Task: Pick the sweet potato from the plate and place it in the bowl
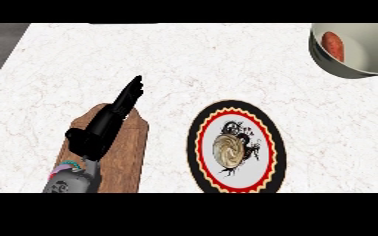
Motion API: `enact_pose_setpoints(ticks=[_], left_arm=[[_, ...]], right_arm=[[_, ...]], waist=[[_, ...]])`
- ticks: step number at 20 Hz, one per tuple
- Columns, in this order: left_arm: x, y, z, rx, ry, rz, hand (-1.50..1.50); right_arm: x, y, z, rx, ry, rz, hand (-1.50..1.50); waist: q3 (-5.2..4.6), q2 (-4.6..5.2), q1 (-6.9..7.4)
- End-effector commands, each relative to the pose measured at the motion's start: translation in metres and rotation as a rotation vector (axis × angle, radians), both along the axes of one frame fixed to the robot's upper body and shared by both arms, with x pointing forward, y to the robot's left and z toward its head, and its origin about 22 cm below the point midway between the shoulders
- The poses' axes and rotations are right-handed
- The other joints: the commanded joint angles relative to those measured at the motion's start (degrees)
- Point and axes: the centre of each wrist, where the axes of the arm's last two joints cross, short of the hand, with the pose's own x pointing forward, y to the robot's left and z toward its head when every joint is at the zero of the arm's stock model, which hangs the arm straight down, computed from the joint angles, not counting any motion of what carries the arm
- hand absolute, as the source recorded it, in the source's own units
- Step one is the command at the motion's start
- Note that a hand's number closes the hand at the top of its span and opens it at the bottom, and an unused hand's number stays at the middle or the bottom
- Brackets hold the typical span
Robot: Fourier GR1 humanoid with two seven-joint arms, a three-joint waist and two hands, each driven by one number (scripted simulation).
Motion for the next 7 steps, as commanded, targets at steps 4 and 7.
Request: enact_pose_setpoints(ticks=[4, 7], left_arm=[[-0.012, 0.006, 0.004, 0.003, -0.003, 0.014, 0.00], [0.007, 0.024, 0.016, -0.001, -0.004, 0.038, 0.00]], right_arm=[[-0.083, -0.044, -0.025, 0.012, -0.020, 0.032, -1.50], [-0.106, -0.044, -0.037, 0.029, -0.064, 0.078, -1.50]], waist=[[-0.07, -0.38, -0.80], [-0.11, -0.32, -1.06]])
